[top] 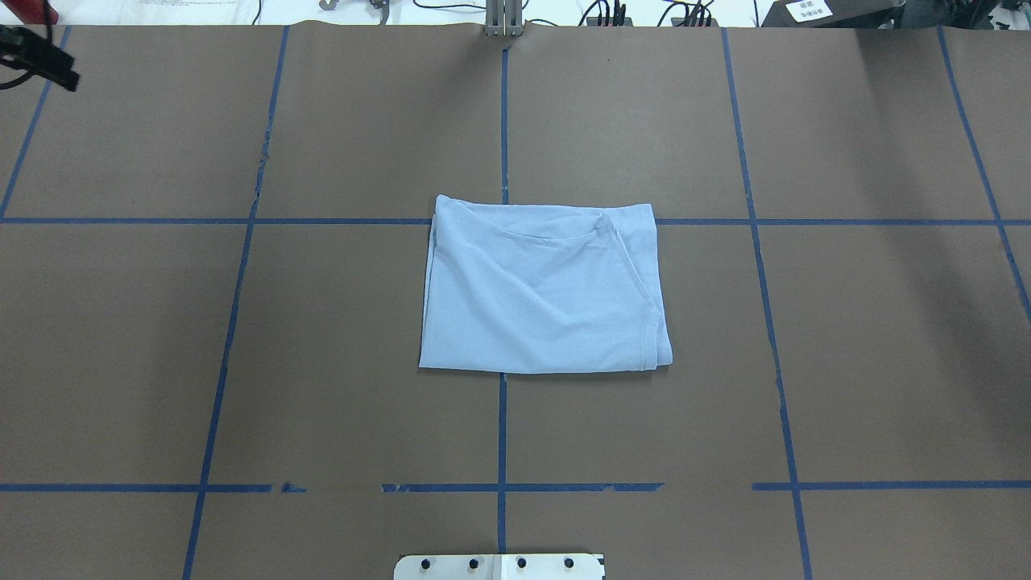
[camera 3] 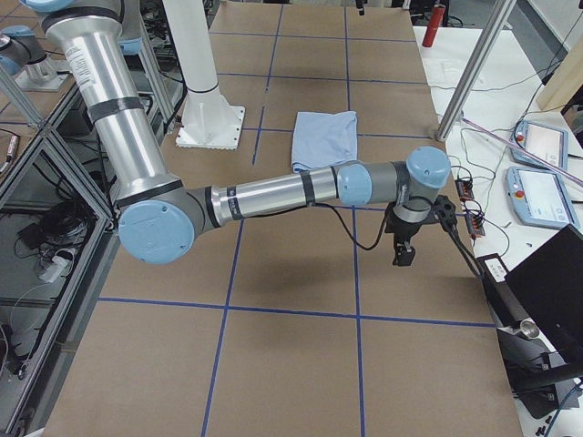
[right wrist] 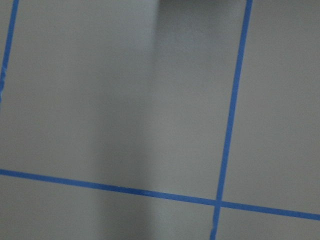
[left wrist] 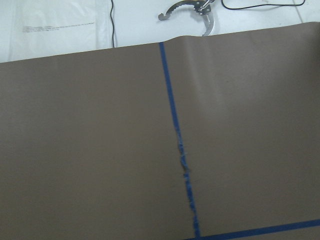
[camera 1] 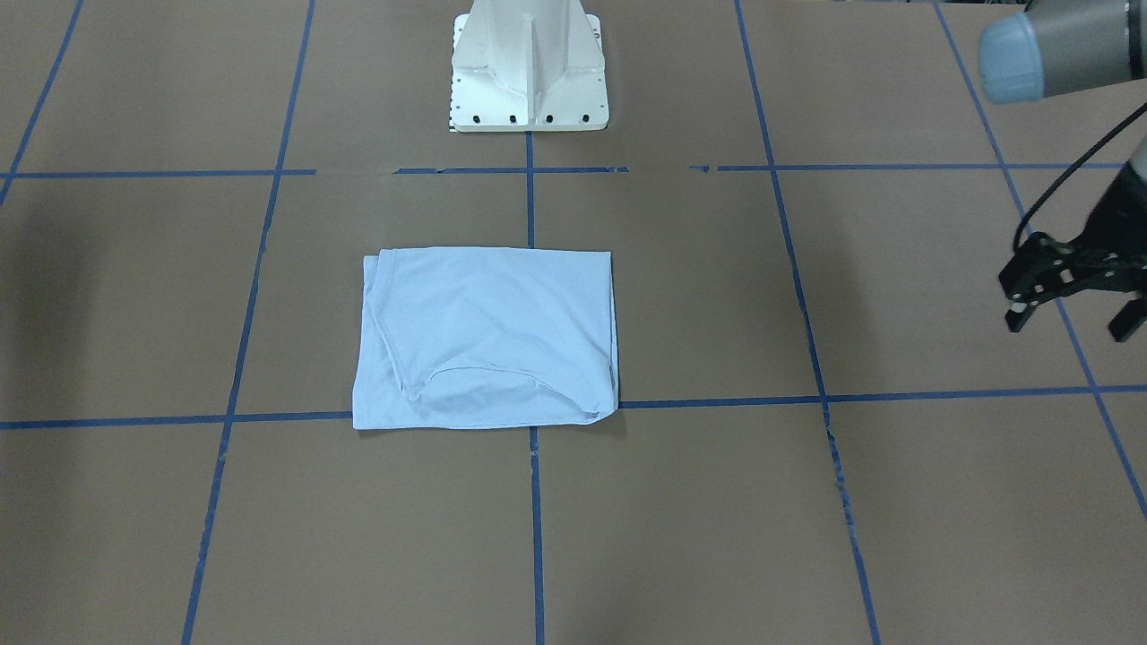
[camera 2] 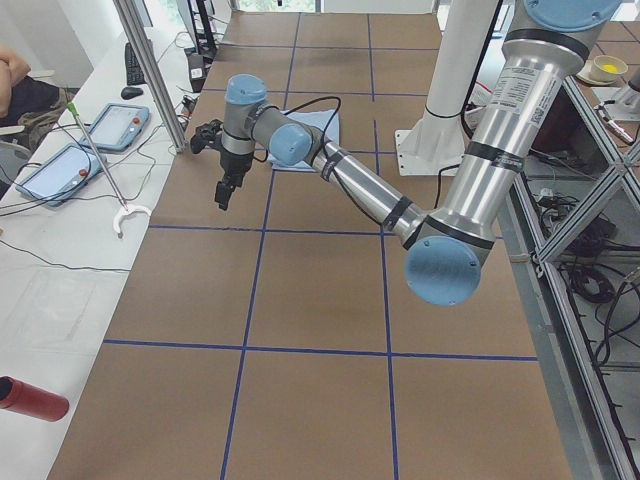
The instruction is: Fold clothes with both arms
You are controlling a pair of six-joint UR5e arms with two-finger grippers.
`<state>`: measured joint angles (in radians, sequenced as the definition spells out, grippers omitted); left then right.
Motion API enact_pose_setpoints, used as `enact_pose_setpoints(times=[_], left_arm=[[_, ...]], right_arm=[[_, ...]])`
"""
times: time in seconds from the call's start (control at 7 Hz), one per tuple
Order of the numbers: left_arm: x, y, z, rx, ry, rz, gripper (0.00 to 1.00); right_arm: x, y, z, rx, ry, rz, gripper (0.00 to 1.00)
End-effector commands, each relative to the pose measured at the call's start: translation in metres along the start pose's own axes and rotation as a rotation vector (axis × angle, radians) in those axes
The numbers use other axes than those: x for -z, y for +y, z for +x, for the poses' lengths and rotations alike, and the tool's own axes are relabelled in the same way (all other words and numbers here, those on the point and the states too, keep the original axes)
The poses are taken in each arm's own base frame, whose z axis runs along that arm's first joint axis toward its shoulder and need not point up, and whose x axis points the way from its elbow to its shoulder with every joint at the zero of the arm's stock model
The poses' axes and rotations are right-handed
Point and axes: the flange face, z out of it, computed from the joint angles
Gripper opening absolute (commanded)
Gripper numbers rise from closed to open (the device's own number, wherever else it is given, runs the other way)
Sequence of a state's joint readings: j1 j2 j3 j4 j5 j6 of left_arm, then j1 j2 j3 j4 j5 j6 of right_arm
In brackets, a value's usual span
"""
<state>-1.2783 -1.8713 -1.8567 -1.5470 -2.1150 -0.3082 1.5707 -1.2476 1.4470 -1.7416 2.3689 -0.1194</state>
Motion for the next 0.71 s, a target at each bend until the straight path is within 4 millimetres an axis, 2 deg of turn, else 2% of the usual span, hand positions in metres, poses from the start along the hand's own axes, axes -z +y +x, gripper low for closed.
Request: enact_pose_setpoints(times=[0.0, 0.14, 0.29, 0.43, 0.57], left_arm=[[0.008, 0.072, -0.080, -0.137, 0.038, -0.062, 1.00], [0.013, 0.112, -0.086, -0.247, 0.044, -0.077, 1.00], [0.023, 0.128, -0.079, -0.219, 0.064, -0.073, 1.00], [0.005, 0.130, -0.089, -0.104, 0.066, -0.109, 1.00], [-0.002, 0.130, -0.094, -0.089, 0.069, -0.118, 1.00]], right_arm=[[0.040, 0.064, 0.068, -0.012, -0.055, -0.033, 1.00], [0.040, 0.088, 0.061, -0.017, -0.056, -0.045, 1.00], [0.038, 0.089, 0.057, -0.011, -0.053, -0.050, 1.00], [0.025, 0.087, 0.052, -0.009, -0.052, -0.067, 1.00], [0.019, 0.082, 0.034, -0.007, -0.039, -0.078, 1.00]])
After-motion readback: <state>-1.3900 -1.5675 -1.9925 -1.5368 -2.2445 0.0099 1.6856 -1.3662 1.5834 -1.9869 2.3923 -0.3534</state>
